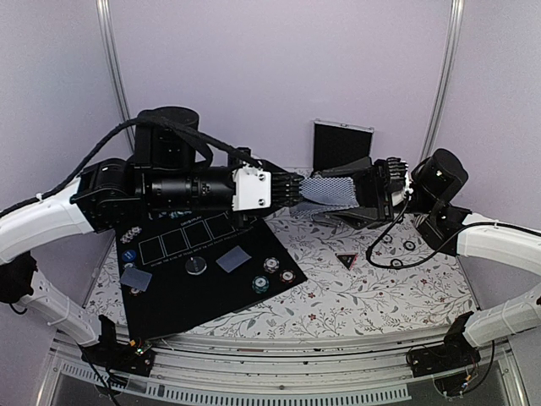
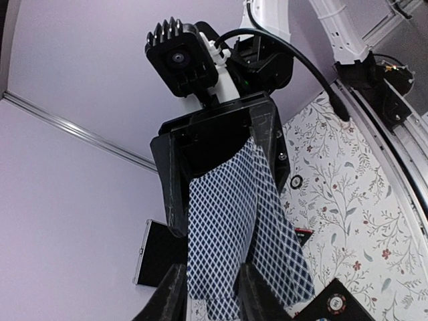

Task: Distribute texas hold em gaming equipment
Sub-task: Pick up the poker card from the face-down deck piles.

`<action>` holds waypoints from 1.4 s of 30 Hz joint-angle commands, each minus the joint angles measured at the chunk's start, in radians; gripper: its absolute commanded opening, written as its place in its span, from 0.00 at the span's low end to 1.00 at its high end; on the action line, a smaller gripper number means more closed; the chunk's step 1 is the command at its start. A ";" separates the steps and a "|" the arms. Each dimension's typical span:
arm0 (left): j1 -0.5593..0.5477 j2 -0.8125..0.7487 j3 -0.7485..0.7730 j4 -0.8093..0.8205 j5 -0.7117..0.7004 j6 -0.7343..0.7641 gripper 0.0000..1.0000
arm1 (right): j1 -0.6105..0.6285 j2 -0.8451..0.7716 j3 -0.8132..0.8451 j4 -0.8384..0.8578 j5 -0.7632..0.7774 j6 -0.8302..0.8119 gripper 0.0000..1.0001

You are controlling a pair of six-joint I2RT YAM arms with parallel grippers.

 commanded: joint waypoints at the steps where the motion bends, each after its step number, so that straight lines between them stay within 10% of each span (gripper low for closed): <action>1: -0.016 -0.019 -0.038 0.120 -0.051 0.015 0.27 | -0.003 -0.014 0.000 0.024 0.003 0.006 0.60; 30: -0.027 0.053 0.080 -0.114 -0.064 0.033 0.21 | -0.005 -0.032 -0.008 0.028 0.011 -0.001 0.60; 34: -0.033 0.068 0.099 -0.114 -0.092 0.032 0.00 | -0.005 -0.034 -0.011 0.028 0.011 -0.001 0.60; 42: -0.044 0.004 0.027 0.109 -0.157 0.025 0.00 | -0.005 -0.034 -0.011 0.027 0.012 -0.003 0.60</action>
